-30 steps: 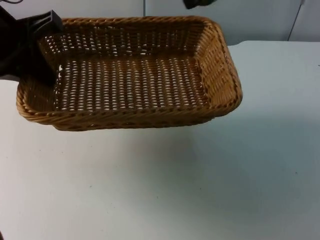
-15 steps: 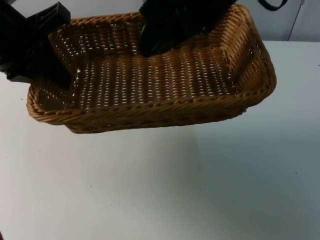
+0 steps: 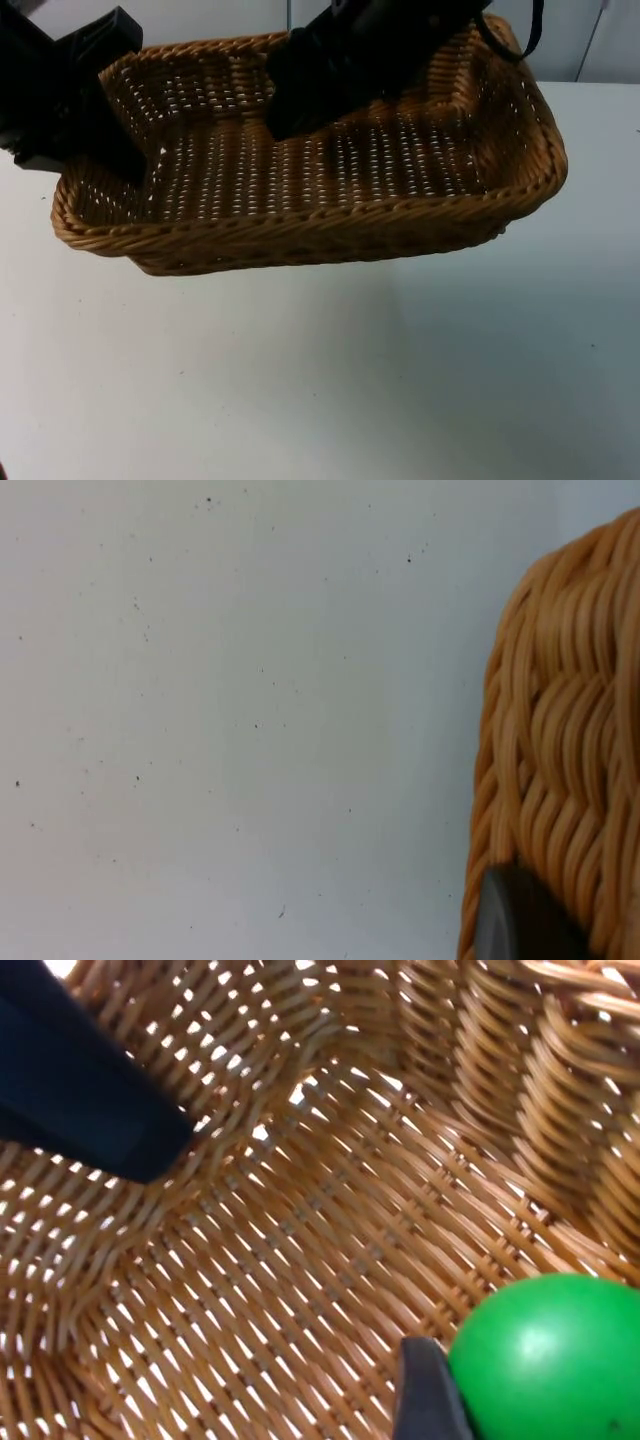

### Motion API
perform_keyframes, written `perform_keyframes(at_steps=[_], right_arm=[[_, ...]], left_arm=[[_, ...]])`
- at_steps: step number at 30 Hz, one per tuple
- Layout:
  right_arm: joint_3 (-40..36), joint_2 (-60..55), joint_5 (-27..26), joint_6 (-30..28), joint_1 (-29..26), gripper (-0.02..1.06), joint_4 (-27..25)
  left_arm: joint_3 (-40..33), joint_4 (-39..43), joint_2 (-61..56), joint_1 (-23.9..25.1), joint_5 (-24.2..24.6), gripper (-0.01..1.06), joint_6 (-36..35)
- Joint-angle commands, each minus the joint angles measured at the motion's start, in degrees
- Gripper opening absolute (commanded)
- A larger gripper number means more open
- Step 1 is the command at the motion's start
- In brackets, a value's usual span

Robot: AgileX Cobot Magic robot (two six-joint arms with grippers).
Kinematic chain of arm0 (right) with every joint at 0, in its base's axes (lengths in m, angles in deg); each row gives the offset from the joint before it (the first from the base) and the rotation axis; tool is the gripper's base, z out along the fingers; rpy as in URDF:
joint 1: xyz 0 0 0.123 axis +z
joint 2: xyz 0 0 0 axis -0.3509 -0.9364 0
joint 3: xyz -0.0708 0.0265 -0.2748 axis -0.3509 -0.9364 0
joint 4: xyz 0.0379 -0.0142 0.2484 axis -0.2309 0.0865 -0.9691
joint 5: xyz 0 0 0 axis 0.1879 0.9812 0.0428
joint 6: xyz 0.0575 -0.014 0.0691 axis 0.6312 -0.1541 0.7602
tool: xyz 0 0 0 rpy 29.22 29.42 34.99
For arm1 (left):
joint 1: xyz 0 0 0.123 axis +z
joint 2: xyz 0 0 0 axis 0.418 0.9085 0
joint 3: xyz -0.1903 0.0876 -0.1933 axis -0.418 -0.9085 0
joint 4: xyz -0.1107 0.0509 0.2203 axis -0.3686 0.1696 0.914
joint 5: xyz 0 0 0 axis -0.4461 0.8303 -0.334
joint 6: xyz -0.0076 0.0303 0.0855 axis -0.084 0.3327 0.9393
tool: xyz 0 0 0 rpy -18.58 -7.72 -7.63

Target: Pick up the basket with the left hand and place the ball into the basket with the right hand.

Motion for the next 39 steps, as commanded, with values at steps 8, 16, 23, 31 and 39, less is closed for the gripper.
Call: perform_keyframes(at_steps=[8, 16, 23, 31, 39], right_arm=[[0.4, 0.0, -0.6, -0.2, 0.2, 0.6, -0.7], [3.1, 1.1, 0.2, 1.4, 0.2, 0.65, -0.4], [11.4, 9.5, 3.9, 1.7, 0.2, 0.32, 1.1], [12.8, 18.5, 9.2, 1.9, 0.2, 0.0, -0.5], [12.8, 20.4, 14.8, 3.4, 0.2, 0.0, -0.8]], left_arm=[[0.0, -2.3, -0.7, 0.1, 1.1, 0.0, 0.1], [0.0, -2.3, -0.7, 0.1, 1.1, 0.0, 0.1], [0.0, -2.0, -0.7, 0.1, 1.1, 0.0, 1.3], [0.0, 1.7, 0.0, 0.1, -3.8, 0.0, 2.2], [0.0, 3.9, 6.4, 0.1, -6.4, 0.0, 2.2]])
